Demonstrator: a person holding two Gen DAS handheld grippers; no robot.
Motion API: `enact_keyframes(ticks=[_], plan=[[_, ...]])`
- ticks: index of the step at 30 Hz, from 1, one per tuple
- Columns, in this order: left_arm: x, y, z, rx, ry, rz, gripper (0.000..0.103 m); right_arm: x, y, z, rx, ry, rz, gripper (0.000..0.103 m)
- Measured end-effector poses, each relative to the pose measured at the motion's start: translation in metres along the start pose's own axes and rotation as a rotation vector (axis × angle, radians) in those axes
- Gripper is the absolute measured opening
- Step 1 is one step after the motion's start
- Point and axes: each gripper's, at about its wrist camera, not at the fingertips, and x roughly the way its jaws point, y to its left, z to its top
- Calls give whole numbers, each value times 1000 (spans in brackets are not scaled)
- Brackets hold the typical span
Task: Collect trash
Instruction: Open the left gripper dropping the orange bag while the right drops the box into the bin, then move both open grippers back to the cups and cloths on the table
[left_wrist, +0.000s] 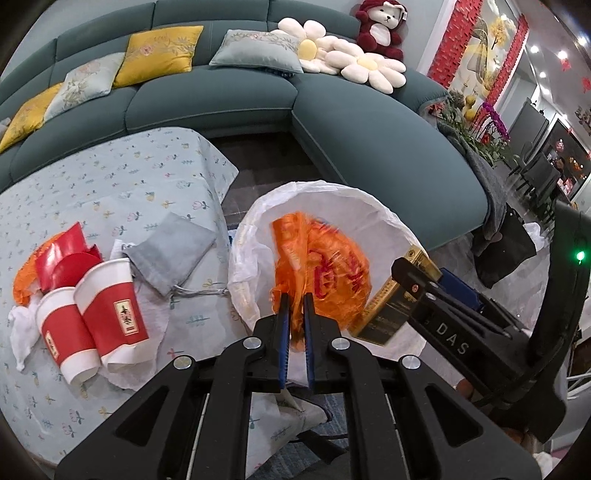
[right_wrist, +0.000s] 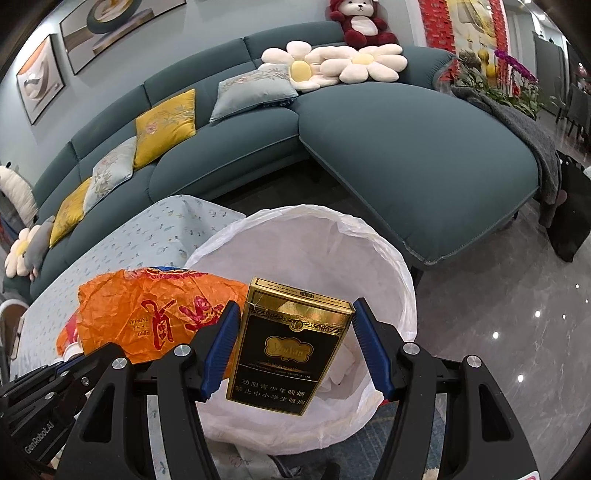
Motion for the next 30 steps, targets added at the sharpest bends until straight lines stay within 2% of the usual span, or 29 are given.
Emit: enact_keyframes(ticks=[1, 3, 7, 14, 16, 26, 30], plan=[[2, 1, 0, -7, 3, 1, 11, 1, 1, 0, 5, -5, -9, 61], [4, 1, 0, -10, 5, 4, 22, 4, -1, 0, 15, -8, -17, 62], [2, 4, -3, -14, 0, 22, 31, 7, -2, 0, 29, 3, -21, 63], [-8, 19, -8, -52, -15, 53, 33, 4, 4, -2, -4, -8, -26, 64], [-12, 24, -10, -64, -20, 62, 33, 2, 4, -3, -14, -13, -28, 67], [-38, 57, -25, -126, -46, 104, 34, -7, 16, -9, -75, -25, -39, 68], [-52, 75, -32, -160, -69, 132, 43, -12, 25, -13, -116, -32, -54, 68]])
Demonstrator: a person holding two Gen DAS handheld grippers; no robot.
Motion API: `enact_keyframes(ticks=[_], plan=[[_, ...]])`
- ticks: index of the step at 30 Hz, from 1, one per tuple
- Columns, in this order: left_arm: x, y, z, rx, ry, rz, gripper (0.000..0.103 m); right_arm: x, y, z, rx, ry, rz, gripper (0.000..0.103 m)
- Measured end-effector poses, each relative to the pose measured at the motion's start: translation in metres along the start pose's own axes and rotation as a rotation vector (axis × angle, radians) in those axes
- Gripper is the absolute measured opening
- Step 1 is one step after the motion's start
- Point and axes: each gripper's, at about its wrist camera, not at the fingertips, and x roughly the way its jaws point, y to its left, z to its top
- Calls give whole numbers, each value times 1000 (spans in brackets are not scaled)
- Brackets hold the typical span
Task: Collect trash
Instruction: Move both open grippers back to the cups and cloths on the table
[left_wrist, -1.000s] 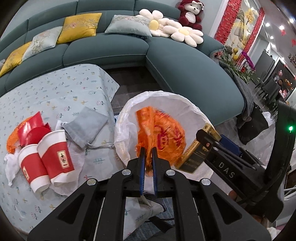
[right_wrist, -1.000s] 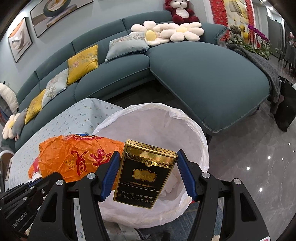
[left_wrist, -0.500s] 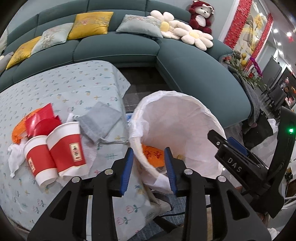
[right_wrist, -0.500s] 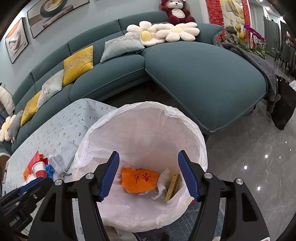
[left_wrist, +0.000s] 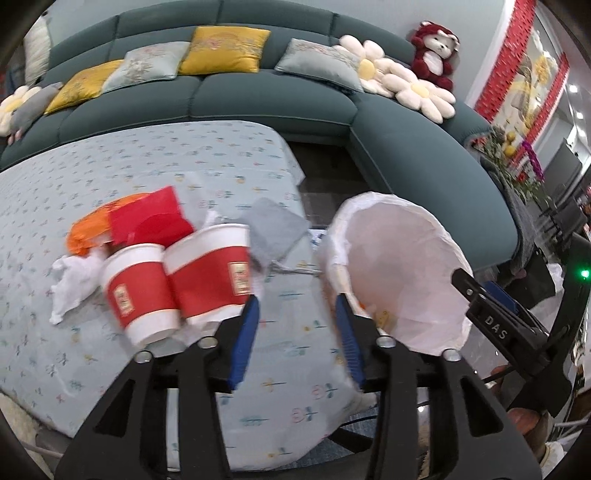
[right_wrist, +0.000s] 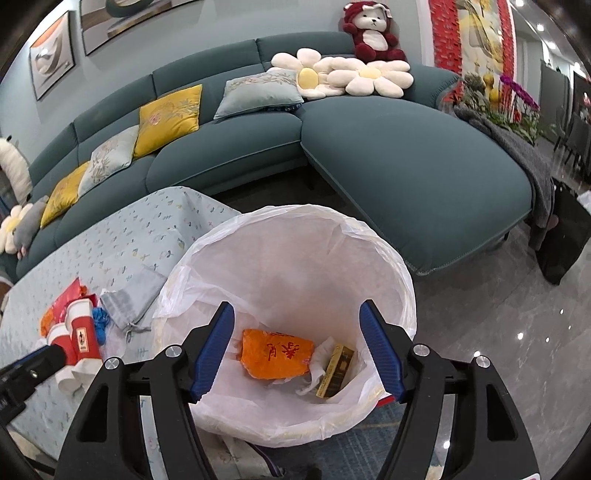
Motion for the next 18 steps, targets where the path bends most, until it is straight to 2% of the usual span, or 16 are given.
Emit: enact_keyframes(ticks=[9, 12, 18], plan=[[-18, 57, -9, -104, -20, 59, 45, -15, 23, -6, -81, -9, -9, 67], [-23, 76, -12, -148, -25, 78, 48, -21, 36, -11, -106, -6, 12, 67], [-31, 102, -19, -175, -36, 107, 49, -33, 62, -23, -124, 17, 74, 67]])
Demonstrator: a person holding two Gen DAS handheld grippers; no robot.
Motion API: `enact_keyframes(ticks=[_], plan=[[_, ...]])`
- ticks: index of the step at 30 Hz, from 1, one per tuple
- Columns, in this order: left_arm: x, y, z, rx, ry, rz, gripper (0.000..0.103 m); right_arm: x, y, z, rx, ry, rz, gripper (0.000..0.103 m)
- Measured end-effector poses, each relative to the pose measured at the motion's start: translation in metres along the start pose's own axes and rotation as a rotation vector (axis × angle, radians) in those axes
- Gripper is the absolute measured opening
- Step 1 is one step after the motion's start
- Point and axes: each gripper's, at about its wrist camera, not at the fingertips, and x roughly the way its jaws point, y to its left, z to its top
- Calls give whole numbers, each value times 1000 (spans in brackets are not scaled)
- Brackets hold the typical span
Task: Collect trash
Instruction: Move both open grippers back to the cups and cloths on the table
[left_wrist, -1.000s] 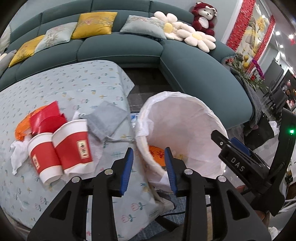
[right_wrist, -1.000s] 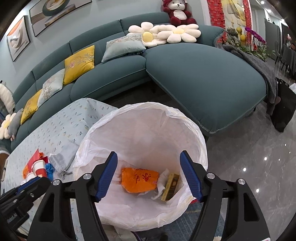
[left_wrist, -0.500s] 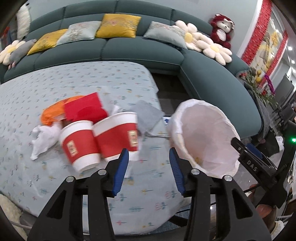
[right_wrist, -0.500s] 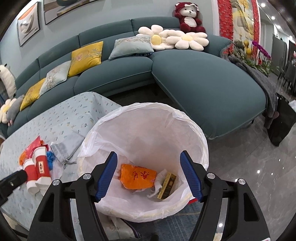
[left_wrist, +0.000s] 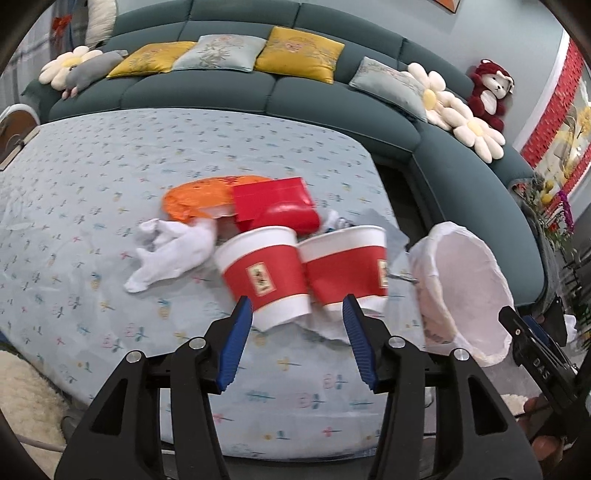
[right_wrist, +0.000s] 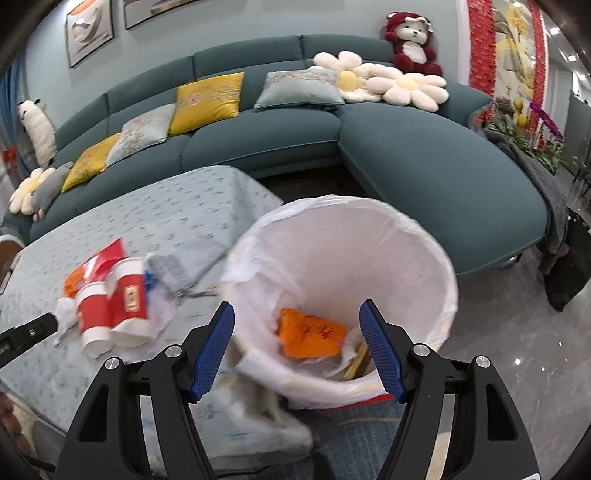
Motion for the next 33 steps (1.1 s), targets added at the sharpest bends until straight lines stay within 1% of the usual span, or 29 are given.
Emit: enact_keyframes(ticks=[6, 9, 14, 18, 22, 24, 29, 33], plan=[[-3, 25, -2, -36, -7, 20, 51, 0, 37, -3, -19, 38, 75, 68], [-4, 36, -2, -51, -12, 32, 54, 3, 60, -6, -61, 46, 93, 68], [-5, 56, -2, -77, -14, 52, 56, 8, 93, -6, -117, 58, 130, 67], [-3, 71, -2, -102, -16, 73, 61, 15, 112, -5, -146, 71, 148, 68], [1, 86, 0, -113, -17, 97, 66, 25, 126, -4, -170, 86, 154, 67], [3, 94, 2, -125, -15, 107, 71, 31, 132, -2, -178, 94, 151, 67], [15, 117, 7, -161, -2, 125, 71, 46, 139, 1, -183, 114, 144, 67], [26, 127, 14, -172, 8, 124, 71, 61, 144, 6, -180, 133, 139, 67]])
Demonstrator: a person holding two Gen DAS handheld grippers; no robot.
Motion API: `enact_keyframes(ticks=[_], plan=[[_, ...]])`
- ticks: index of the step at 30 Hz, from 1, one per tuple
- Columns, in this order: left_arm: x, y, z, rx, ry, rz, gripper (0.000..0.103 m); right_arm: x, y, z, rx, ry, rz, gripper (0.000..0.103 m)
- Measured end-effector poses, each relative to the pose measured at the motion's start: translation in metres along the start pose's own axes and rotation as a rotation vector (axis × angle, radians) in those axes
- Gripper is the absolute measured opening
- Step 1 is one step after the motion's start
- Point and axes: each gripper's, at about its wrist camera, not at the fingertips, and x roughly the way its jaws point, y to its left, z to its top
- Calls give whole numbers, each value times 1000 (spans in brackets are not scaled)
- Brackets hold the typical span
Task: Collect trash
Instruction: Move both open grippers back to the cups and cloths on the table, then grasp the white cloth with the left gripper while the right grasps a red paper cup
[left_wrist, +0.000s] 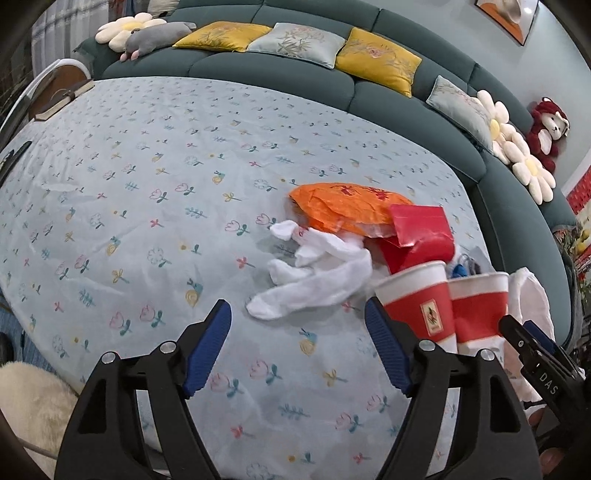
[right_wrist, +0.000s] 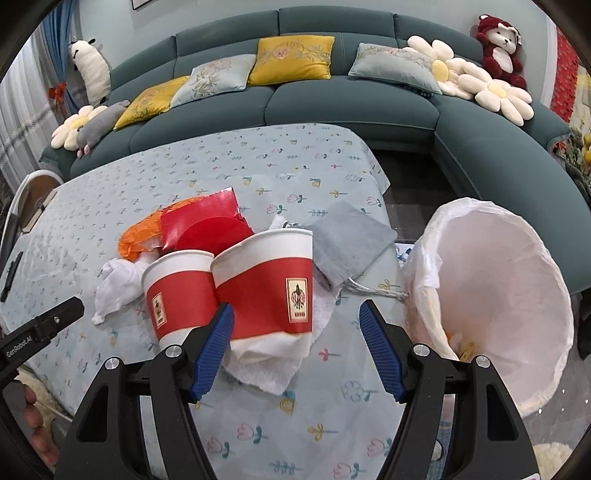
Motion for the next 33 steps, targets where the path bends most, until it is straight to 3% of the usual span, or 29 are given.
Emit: enact_keyframes(ticks=[11, 13, 16, 18, 23, 25, 27, 33], plan=[[40, -14, 18, 123, 59, -39, 74, 34, 4, 11, 1, 49, -3, 67], [45, -19, 17, 151, 71, -45, 68, 37, 4, 11, 4, 56, 7, 67], [50, -25, 13, 189, 82, -39, 51, 42, 8, 9, -3, 67, 19, 67], [53, -26, 11, 190, 94, -42, 33, 44, 12, 7, -12, 75, 26, 67], [48, -27, 6, 197, 88, -38, 7, 43, 16, 3, -18, 84, 50, 48], [43, -28, 4, 201, 78, -33, 5, 41, 16, 2, -17, 83, 58, 40], [37, -29, 3, 199, 65, -28, 5, 38, 16, 1, -18, 87, 69, 25], [17, -32, 0, 173, 30, -31, 5, 21, 15, -1, -27, 59, 74, 25]])
